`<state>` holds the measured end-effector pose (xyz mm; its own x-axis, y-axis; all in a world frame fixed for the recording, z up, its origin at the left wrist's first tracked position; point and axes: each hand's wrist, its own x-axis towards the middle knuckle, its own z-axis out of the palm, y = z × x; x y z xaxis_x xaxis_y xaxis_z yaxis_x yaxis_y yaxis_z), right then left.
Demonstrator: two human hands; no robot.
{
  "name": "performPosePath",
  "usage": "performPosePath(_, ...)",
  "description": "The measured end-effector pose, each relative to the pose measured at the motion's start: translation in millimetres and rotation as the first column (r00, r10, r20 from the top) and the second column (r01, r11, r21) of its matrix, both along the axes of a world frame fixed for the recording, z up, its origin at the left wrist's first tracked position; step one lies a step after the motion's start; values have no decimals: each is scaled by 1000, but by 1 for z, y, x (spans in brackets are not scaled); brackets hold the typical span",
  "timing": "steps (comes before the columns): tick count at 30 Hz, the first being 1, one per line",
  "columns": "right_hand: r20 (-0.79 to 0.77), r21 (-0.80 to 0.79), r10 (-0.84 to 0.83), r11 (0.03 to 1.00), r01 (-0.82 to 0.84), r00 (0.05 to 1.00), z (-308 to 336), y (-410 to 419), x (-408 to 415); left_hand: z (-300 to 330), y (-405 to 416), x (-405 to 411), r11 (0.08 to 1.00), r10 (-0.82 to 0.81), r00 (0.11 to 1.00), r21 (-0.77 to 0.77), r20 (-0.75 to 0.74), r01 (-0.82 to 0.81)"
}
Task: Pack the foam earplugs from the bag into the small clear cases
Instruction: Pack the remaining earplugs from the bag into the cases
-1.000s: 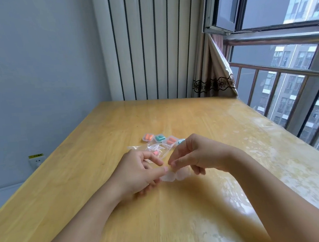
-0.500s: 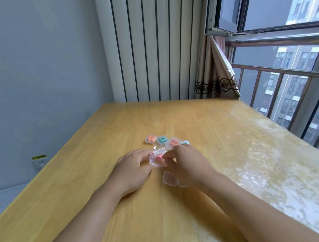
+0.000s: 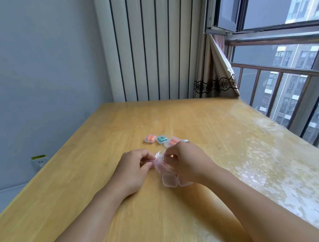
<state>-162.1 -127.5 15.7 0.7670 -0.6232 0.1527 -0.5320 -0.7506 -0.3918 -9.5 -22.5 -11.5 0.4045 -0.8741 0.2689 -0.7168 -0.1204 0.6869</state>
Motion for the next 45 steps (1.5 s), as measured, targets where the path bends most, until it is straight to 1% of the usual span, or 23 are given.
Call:
performPosePath(2,-57,-46,-17,999,15,998,2,-1,0,2,2,-1,1000,-14,1000,26,-8,14)
performPosePath(4,-78,-65,-16,998,11,997,3,-1,-2,4,4,-3,999,-22,1000,47,-14,22)
performPosePath(7,-85,-63,-21,998,15,996,4,1,-4,5,4,-3,1000,-16,1000,8,-26,16)
performPosePath(11,-151,-134,-8,991,-12,989,6,5,-5,6,4,-2,999,10,992,-36,-124,-15)
performPosePath(16,-78,-119,-45,992,36,996,4,5,-3,6,4,-6,1000,17,984,-21,-180,-21)
performPosePath(17,-62,-106,-49,993,42,997,3,3,-3,7,4,-6,999,29,986,-28,-167,-35)
performPosePath(20,13,-30,-37,999,38,999,2,-5,-5,7,2,-7,996,55,997,-60,-56,-58)
performPosePath(25,72,80,-72,995,66,995,5,-9,-9,7,3,-4,996,50,999,-70,-5,-50)
performPosePath(28,95,96,-124,989,115,988,5,-10,-9,8,3,-3,997,37,999,-74,-7,-37)
performPosePath(30,68,80,-132,989,127,989,3,-9,-8,7,3,-4,996,38,999,-75,-16,-39)
performPosePath(35,14,115,-119,986,117,993,4,-7,-8,8,4,-9,997,31,999,-72,-40,-34)
performPosePath(37,-14,90,-130,987,130,991,3,-5,-6,8,4,-9,998,16,999,-63,-29,-18)
performPosePath(40,-39,8,-148,989,149,988,1,0,-3,7,3,-9,999,-1,1000,-52,-15,0)
performPosePath(42,-6,38,-166,985,166,986,2,-1,-3,7,2,-8,998,3,1000,-61,-6,-3)
performPosePath(45,48,139,-168,977,160,985,5,-5,-5,7,2,-7,995,24,1000,-92,-9,-25)
